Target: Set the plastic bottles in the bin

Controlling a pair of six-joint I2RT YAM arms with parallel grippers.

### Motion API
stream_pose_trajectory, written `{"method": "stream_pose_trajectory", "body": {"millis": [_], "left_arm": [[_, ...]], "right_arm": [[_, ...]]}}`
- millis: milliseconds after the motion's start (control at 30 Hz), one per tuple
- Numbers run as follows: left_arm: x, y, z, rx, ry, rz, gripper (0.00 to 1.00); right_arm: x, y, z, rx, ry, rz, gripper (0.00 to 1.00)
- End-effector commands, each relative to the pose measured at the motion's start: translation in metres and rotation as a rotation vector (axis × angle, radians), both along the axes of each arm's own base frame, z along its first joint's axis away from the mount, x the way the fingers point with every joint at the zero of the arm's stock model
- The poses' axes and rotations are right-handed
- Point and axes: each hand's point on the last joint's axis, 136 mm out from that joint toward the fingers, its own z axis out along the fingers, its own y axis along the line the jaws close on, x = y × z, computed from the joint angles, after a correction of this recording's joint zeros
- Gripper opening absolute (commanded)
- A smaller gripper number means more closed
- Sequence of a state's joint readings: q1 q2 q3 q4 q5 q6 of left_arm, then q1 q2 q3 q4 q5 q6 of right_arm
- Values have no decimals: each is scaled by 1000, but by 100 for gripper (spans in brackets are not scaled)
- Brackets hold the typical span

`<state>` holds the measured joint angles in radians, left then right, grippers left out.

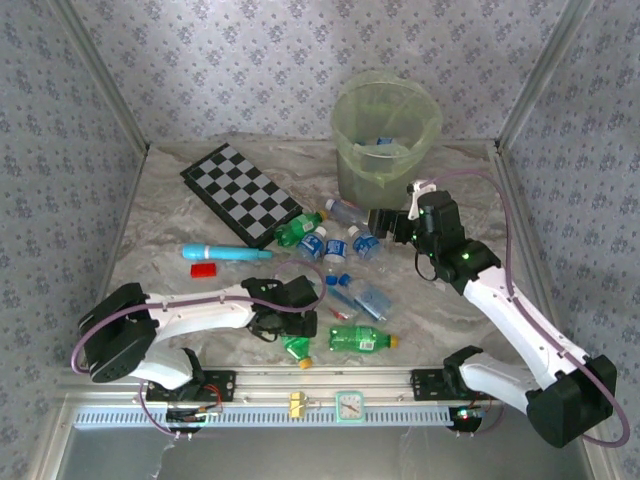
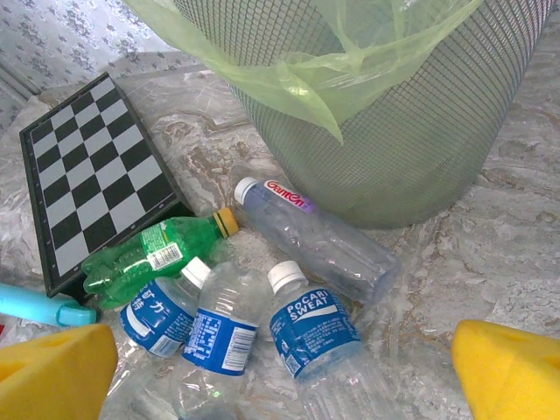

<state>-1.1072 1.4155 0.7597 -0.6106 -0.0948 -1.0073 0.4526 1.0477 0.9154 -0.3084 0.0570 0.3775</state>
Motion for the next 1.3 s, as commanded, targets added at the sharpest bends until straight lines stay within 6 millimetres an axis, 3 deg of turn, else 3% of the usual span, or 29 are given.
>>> {"method": "stream_pose_trajectory", "body": {"millis": [0, 267, 367, 533, 800, 900, 1067, 1267], "left_arm": [[-1, 18, -5, 65, -22, 13, 95], [12, 24, -10, 49, -50, 84, 72], [18, 21, -2, -6, -58, 127, 61], [40, 20, 43, -110, -190, 186, 54], [113, 24, 148, -409, -593, 389, 52], [139, 30, 177, -498, -700, 471, 52], [171, 43, 201, -609, -761, 579, 52], [193, 45, 210, -735, -728, 640, 52]], "right_arm": [[6, 2, 18, 7, -50, -4, 100], [6, 23, 15, 19, -40, 85, 100], [4, 35, 15, 30, -36, 142, 100], [-3, 54, 19, 37, -60, 225, 100], [-18, 97, 30, 97, -97, 429, 100], [-25, 115, 28, 124, -90, 491, 100], [-37, 143, 22, 175, -67, 569, 100], [-57, 188, 13, 256, -37, 706, 100]]}}
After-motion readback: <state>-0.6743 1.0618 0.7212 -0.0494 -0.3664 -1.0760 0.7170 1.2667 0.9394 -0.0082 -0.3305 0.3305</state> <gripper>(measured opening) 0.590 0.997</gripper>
